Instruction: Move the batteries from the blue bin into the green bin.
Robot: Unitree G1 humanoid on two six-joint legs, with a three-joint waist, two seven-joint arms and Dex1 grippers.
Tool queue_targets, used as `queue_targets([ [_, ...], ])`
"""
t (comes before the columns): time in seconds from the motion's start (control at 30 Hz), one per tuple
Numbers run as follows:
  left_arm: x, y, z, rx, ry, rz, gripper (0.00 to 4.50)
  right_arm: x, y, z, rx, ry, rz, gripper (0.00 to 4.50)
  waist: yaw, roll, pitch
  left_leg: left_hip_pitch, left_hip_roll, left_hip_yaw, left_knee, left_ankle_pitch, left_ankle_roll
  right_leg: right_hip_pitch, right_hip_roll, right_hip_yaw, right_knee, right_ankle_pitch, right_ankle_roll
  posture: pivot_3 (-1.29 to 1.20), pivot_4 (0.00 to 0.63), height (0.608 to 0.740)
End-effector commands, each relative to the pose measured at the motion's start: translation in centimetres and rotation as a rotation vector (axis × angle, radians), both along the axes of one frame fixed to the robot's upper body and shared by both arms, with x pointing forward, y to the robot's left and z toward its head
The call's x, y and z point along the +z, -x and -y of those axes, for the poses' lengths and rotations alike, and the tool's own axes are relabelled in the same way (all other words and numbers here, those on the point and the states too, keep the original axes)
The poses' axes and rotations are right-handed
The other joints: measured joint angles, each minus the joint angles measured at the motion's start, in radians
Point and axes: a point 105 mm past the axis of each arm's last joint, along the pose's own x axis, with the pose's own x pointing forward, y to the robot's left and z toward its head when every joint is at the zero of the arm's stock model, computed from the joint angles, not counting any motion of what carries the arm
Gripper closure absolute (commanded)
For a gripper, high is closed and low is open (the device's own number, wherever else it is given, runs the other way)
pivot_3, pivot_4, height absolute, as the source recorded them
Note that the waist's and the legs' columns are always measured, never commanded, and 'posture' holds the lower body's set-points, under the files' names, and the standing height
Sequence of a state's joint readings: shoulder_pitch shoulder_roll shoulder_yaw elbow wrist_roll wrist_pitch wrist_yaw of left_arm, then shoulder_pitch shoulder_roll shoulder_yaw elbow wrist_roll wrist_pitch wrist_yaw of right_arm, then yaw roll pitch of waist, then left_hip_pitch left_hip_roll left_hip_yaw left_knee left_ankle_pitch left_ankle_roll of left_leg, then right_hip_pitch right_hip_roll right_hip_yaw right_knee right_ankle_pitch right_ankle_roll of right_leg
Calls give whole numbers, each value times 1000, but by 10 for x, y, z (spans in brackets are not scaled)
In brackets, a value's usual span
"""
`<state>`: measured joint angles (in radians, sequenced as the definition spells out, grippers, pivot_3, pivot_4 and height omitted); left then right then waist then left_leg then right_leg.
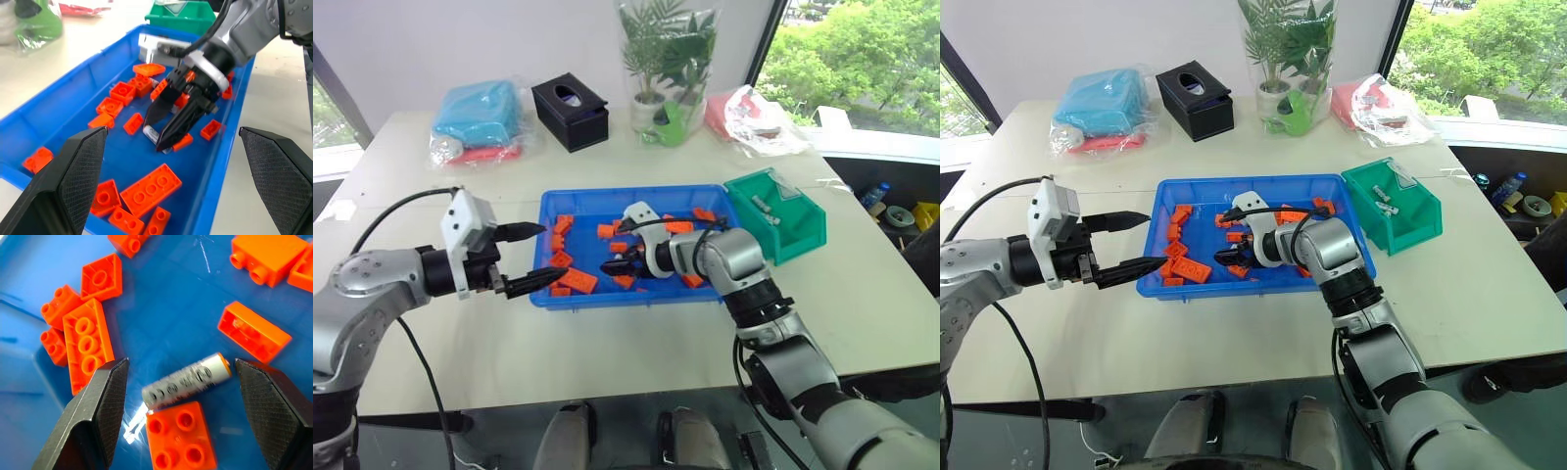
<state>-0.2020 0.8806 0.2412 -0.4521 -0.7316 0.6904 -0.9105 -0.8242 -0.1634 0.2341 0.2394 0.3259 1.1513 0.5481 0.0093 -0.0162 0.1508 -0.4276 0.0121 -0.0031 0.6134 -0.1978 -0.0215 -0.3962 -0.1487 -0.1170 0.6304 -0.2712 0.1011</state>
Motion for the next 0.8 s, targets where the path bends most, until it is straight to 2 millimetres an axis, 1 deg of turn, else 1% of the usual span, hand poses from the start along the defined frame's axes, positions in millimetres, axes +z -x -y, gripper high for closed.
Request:
queue_targets([
  [0.03, 9, -1, -1, -2, -2, 45, 0, -4, 0, -4, 7, 10, -9, 1514, 0, 0, 0, 0, 0, 0, 0, 0, 0, 0, 0, 0, 0, 0, 0, 0, 150, 661],
  [0.07, 10, -2, -1, -2, 0, 47, 0, -4, 0, -4, 9, 15, -6, 1793, 0, 0, 0, 0, 0, 0, 0, 0, 0, 0, 0, 0, 0, 0, 0, 0, 150, 661],
  [0.2, 12, -4, -1, -2, 4, 55, 0, -2, 1, -2, 16, 30, 7, 3745, 1, 0, 0, 0, 0, 0, 0, 0, 0, 0, 0, 0, 0, 0, 0, 0, 150, 661],
  [0.57, 9, -10, 2, -19, 12, 59, 0, 20, -2, 2, 8, -1, 63, 3745, 1, 0, 0, -1, 0, 0, 0, 0, 0, -1, 0, 0, 0, 0, 0, 0, 150, 661],
  [0.67, 8, -11, 5, -28, 15, 62, 0, 26, -1, 3, 43, 16, 110, 3745, 3, 1, 0, -1, 0, 0, 0, 0, 0, -1, 0, 0, 0, 0, 0, 0, 150, 661],
  [0.7, 8, -11, 6, -31, 16, 63, 0, 27, -1, 4, 59, 29, 126, 3525, 3, 0, 0, -1, 0, 0, 0, 0, 0, -1, 0, 0, 0, 0, 0, 0, 150, 661],
  [0.77, 8, -12, 7, -40, 15, 65, 0, 32, -1, 5, 156, 101, 248, 2926, 2, 0, 0, -1, 0, 0, 0, 0, 0, -1, 0, 0, -1, 0, 0, 0, 150, 661],
  [0.8, 8, -12, 7, -44, 13, 67, 0, 34, 0, 6, 214, 128, 276, 2476, 2, 0, 0, -1, 0, 0, 0, 0, 0, -1, -1, 0, -1, 0, 0, 0, 150, 661],
])
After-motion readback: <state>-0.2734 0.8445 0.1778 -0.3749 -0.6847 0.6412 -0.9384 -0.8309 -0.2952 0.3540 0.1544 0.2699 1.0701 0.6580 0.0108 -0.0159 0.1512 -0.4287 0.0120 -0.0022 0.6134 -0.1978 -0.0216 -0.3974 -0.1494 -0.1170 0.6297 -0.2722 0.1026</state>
